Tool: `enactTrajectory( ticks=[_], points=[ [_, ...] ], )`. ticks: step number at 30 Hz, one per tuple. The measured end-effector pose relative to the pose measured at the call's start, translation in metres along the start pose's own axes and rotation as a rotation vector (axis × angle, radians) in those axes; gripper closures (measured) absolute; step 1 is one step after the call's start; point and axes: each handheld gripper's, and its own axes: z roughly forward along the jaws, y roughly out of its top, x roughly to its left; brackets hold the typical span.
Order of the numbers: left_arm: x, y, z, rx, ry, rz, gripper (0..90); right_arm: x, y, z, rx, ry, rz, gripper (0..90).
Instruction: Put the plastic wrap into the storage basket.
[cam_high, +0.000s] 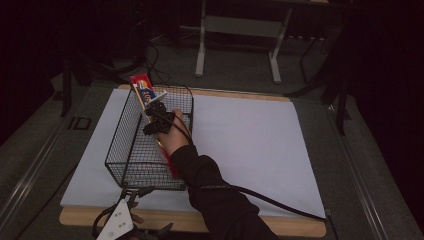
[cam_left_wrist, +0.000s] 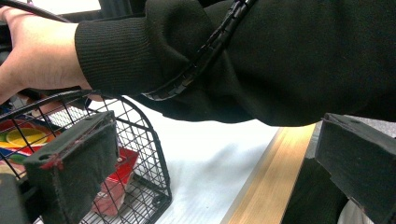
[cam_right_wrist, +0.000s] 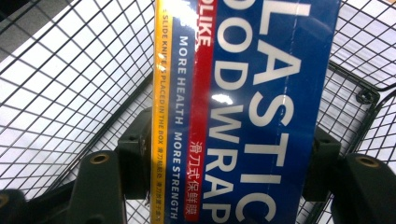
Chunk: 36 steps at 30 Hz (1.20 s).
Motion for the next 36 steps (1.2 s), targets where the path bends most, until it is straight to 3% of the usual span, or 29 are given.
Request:
enactTrajectory(
  ticks=[8, 15, 19, 21, 22, 24, 25, 28, 36],
  points=[
    [0.000, 0.000, 0.000, 0.005, -0.006, 0.002, 0.1, -0.001, 0.001, 0.001, 0.000, -0.004, 0.006, 34.8],
    [-0.001, 0.000, 0.001, 0.005, -0.007, 0.003, 0.1, -0.001, 0.000, -0.003, -0.001, 0.026, -0.020, 24.1],
    [-0.001, 0.000, 0.001, 0.006, -0.009, 0.003, 0.1, -0.001, -0.001, -0.008, 0.007, 0.069, -0.055, 13.0],
    [-0.001, 0.000, 0.001, 0.006, -0.009, 0.004, 0.1, -0.001, -0.001, -0.009, 0.007, 0.071, -0.065, 13.2],
    [-0.001, 0.000, 0.001, 0.007, -0.010, 0.004, 0.1, 0.000, -0.003, -0.013, -0.002, 0.064, -0.094, 12.6],
    [-0.001, 0.000, 0.001, 0.008, -0.010, 0.005, 0.1, -0.001, -0.003, -0.016, -0.008, 0.075, -0.096, 12.6],
    [-0.001, 0.000, 0.001, 0.008, -0.010, 0.004, 0.1, -0.005, -0.004, -0.023, -0.037, 0.100, -0.081, 13.1],
    [-0.001, 0.000, 0.002, 0.011, -0.010, 0.004, 0.1, -0.010, -0.006, -0.033, -0.073, 0.075, -0.103, 13.5],
    [0.000, 0.000, 0.004, 0.015, -0.015, 0.002, 0.1, -0.027, -0.019, -0.058, -0.132, 0.097, -0.131, 13.5]
  ],
)
